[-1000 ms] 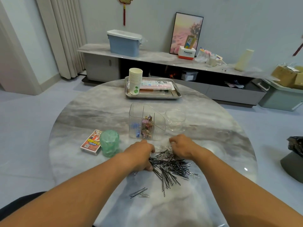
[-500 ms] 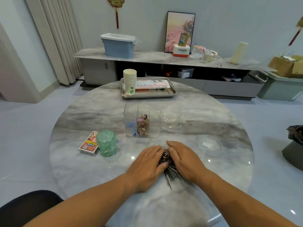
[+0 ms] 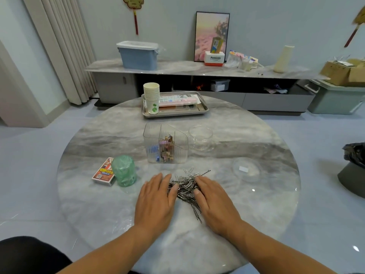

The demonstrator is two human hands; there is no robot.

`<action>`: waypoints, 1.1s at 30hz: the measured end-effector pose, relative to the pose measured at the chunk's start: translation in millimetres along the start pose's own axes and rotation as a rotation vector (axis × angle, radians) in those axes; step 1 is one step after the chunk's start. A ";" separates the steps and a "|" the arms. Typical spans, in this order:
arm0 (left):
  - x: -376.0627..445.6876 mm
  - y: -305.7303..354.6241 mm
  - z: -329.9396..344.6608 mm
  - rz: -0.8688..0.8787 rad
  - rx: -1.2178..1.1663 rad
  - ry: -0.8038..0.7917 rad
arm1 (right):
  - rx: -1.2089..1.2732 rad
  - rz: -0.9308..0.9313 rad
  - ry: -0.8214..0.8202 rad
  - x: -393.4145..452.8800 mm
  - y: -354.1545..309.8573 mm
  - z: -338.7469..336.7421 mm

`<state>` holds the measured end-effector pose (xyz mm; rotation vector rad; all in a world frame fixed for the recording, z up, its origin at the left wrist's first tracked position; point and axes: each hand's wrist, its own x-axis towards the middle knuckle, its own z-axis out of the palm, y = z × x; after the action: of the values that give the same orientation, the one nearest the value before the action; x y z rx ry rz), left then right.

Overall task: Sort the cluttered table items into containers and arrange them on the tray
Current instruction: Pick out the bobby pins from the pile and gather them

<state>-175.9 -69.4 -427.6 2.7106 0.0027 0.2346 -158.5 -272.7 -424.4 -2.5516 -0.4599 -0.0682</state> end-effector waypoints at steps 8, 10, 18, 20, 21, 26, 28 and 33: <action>22.5 17.0 6.9 0.063 -0.079 -0.082 | 0.100 0.187 0.115 16.5 -3.2 0.0; 32.2 21.2 9.4 0.104 -0.077 -0.124 | 0.058 0.199 0.065 24.5 -2.1 -1.1; 43.3 17.5 5.0 0.170 -0.440 -0.213 | 0.273 0.111 0.080 28.7 -5.3 -11.8; 48.3 13.7 3.6 0.148 -0.539 -0.198 | 0.425 0.170 0.185 44.6 -4.4 -17.4; 49.8 13.5 2.9 0.149 -0.561 -0.185 | 0.451 0.182 0.248 53.3 -3.1 -21.3; 67.4 18.0 7.9 0.263 -0.316 -0.241 | 0.196 0.123 0.230 119.8 17.7 -53.2; 70.1 19.6 10.6 0.306 -0.258 -0.266 | 0.059 0.117 0.154 142.9 26.4 -62.6; 77.8 17.4 11.5 0.291 -0.233 -0.286 | -0.119 0.160 -0.026 172.3 34.9 -62.4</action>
<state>-97.9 -87.1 -418.1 2.4785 -0.4743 -0.0689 18.1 -279.6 -364.6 -2.6992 -0.2668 -0.0042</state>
